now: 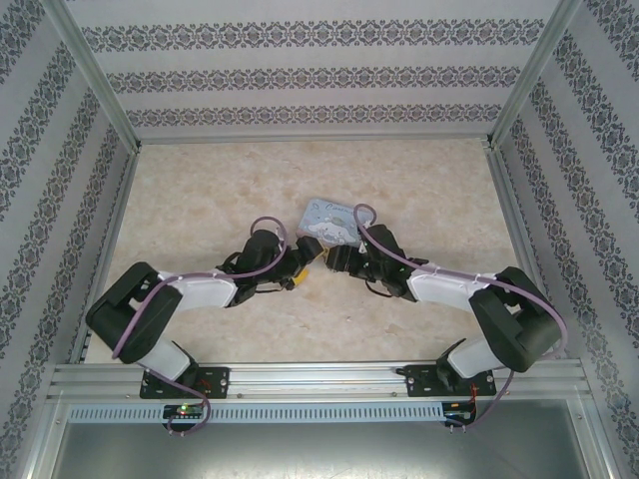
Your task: Unlock the padlock with the key
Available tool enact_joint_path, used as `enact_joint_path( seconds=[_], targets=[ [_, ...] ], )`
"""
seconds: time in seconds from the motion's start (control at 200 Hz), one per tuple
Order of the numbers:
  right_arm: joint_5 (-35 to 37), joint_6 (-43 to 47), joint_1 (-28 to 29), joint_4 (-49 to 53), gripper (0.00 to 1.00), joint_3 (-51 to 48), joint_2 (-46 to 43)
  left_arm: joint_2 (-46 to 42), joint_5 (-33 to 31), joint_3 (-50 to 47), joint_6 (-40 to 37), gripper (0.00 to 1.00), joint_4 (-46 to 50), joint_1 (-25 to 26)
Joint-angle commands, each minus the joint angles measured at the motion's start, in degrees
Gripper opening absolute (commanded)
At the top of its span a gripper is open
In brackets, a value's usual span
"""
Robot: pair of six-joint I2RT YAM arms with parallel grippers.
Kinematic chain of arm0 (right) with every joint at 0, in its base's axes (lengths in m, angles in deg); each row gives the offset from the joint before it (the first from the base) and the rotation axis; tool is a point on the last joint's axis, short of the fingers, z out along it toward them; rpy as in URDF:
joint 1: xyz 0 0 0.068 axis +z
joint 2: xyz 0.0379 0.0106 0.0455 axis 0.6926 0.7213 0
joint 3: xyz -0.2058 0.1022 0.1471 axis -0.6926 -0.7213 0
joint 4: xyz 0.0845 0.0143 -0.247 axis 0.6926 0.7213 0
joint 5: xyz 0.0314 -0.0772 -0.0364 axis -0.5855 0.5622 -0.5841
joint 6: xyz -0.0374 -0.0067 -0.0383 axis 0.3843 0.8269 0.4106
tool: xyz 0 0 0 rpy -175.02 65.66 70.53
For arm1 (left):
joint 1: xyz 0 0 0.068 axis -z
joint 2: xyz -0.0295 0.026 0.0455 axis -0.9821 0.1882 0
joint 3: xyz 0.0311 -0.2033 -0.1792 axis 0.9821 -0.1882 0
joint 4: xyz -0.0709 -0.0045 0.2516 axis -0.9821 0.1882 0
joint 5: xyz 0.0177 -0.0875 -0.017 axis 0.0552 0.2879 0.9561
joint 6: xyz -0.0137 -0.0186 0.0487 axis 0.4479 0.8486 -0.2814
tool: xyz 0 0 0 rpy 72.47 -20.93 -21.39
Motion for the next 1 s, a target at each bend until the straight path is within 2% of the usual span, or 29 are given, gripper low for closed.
enact_joint_path(
  seconds=[0.0, 0.225, 0.545, 0.679, 0.994],
  targets=[
    [-2.66, -0.35, -3.25, -2.79, 0.65, 4.46, 1.47, -4.98, -3.93, 1.58, -5.96, 1.00, 10.72, -0.24],
    [-8.82, 2.71, -8.81, -0.32, 0.64, 12.25, 5.68, -11.79, -8.05, 6.16, -14.07, 1.00, 23.32, -0.33],
    [-9.78, 6.85, -6.72, -3.56, 0.61, 4.22, 3.00, -11.84, -11.41, 11.05, -22.59, 1.00, 32.59, -1.50],
    [-7.52, 10.28, -5.97, -2.88, 0.58, 3.74, 4.37, -10.37, -10.50, 13.59, -24.17, 1.00, 33.91, -2.99],
    [-8.08, 13.96, -4.07, -2.11, 0.50, 9.14, 13.47, -9.44, -9.00, 14.17, -23.58, 1.00, 33.47, -4.96]
  ],
)
